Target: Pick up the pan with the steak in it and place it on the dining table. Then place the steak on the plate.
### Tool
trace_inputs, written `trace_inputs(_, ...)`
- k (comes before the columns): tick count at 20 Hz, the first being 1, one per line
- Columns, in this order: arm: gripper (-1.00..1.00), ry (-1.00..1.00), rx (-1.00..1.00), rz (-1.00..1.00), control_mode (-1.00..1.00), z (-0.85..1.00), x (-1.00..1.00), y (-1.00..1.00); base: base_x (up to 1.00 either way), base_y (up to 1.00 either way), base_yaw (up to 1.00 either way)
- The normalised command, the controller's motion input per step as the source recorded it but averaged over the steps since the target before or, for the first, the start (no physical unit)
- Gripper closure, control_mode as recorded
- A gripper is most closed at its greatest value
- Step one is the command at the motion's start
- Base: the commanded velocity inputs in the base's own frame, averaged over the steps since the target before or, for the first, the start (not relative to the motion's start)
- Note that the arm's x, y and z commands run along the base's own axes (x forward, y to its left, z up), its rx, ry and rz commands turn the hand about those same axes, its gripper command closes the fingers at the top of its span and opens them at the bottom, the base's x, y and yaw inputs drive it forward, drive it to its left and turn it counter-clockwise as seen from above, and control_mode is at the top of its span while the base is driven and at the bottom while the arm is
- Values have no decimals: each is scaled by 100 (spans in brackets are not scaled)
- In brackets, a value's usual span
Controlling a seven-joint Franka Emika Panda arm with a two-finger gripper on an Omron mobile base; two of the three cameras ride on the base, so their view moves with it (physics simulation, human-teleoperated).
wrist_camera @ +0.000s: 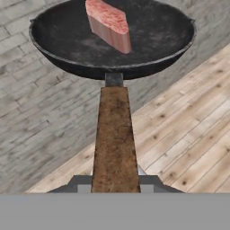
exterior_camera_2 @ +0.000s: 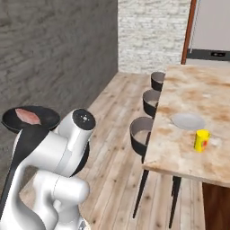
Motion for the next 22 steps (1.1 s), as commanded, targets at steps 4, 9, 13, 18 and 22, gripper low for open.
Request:
trace_inputs(4,100,0,0,0,100,0,0,0,0,9,-49)
trace_inputs(9,100,0,0,0,100,0,0,0,2,22,-10)
trace_inputs(13,100,0,0,0,100,0,0,0,26,96,-4)
trace_inputs(18,100,0,0,0,100,0,0,0,41,82,-7)
trace_inputs(22,100,0,0,0,100,0,0,0,82,57,-13)
